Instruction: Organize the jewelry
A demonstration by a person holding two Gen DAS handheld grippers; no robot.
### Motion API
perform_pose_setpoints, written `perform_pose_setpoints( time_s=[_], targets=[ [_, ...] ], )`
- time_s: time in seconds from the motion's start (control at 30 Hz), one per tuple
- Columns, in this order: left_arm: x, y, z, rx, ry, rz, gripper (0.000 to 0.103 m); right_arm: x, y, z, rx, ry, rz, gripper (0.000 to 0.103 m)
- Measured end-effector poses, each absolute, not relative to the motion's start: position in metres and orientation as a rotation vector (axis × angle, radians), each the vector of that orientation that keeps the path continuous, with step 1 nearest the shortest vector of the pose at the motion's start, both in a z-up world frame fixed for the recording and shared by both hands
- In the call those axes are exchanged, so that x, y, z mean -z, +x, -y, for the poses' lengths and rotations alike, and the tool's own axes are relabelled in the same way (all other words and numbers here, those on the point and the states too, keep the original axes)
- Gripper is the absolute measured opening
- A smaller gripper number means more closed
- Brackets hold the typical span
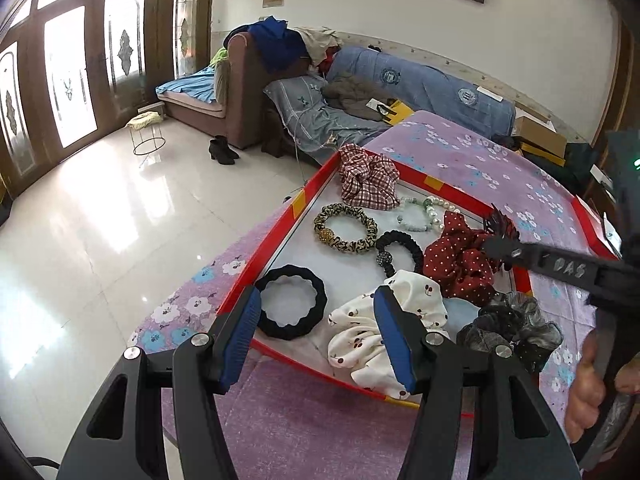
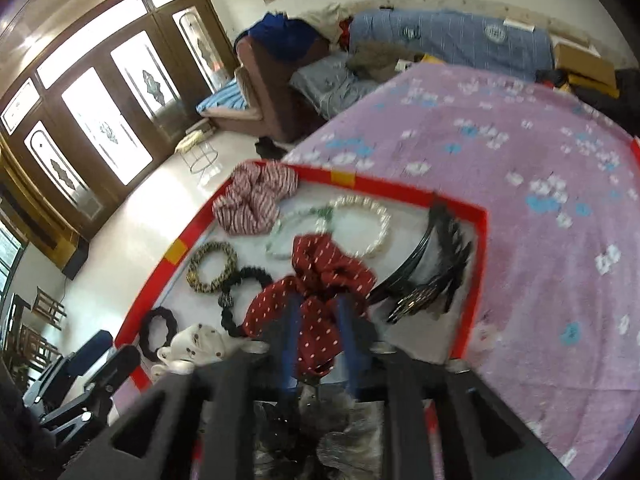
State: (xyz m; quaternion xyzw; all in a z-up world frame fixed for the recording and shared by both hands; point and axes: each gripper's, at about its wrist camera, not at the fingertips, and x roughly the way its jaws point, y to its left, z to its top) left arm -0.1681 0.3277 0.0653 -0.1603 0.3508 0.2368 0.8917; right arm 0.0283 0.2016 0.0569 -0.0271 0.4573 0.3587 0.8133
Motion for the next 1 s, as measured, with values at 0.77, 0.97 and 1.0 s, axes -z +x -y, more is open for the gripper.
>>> perform_pose_setpoints(
  time_s=[0.77, 0.97, 1.0],
  targets=[
    [-0.050, -0.039, -0.358, -0.201, -0.262, -0.957, 0.057, -0.026, 0.042, -0.201, -0.680, -0.107, -1.044, 0.019],
    [-0.035, -0.022, -0.350, -0.195, -0.192, -1.014, 0.014, -0.025, 0.043, -0.201, -0.689, -0.107, -1.042, 0.019],
    [-0.035, -0.022, -0.351, -0.202, -0.186, -1.009, 0.011, -0.025, 0.043, -0.200, -0.692, -0.105, -1.041, 0.019]
  ],
)
